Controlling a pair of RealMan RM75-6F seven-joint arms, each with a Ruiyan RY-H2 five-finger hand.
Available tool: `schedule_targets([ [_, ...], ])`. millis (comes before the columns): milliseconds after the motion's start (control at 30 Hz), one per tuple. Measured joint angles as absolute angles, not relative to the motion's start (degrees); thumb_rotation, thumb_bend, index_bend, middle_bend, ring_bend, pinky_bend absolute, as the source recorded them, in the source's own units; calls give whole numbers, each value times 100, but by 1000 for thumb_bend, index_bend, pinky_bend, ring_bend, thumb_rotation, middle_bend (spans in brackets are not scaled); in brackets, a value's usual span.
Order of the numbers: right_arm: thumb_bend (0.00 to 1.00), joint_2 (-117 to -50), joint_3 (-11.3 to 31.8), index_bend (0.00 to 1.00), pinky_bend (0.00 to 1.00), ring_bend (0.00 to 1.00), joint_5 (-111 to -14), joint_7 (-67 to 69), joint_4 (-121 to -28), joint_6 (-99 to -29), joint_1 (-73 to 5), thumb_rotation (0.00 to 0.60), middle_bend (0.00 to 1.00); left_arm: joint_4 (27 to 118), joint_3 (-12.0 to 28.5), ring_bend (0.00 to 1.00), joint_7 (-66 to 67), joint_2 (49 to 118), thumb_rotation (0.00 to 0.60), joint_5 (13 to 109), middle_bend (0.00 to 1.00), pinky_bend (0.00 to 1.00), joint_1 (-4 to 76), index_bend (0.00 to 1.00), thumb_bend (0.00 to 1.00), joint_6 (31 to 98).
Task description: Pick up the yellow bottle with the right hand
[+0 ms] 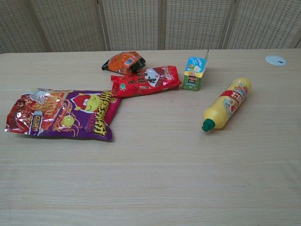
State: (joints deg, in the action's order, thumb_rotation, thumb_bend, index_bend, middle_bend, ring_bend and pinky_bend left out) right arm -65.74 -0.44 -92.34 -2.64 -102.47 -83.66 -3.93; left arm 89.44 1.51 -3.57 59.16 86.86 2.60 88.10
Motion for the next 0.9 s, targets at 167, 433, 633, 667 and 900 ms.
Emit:
schedule_targets([
  [167,0,-6590,-115,0,0,0,-9274,-199,-10236,-8285,-409,600,0,8963,125,0,-246,5957,600,8726,0,0,252,0,0,8816],
  [433,0,-6824,-127,0,0,0,-9281,-93,-9902,-8132,-499,600,0,9084,81,0,-193,5930,600,8823,0,0,232,0,0,8854],
  [633,0,-7105,-50,0,0,0,-9375,-246,-9349,-7696,-860,600,0,9179,88,0,-271,5840,600,8839,0,0,215,0,0,8879],
  [667,0,-7162,-21,0,0,0,-9404,-279,-9206,-7522,-1004,600,0,9192,89,0,-264,5840,600,8832,0,0,213,0,0,8876],
  [900,0,-7572,133,0,0,0,-9702,55,-8004,-6558,-2031,600,0,9196,104,0,-190,5855,600,8769,0,0,224,0,0,8819],
])
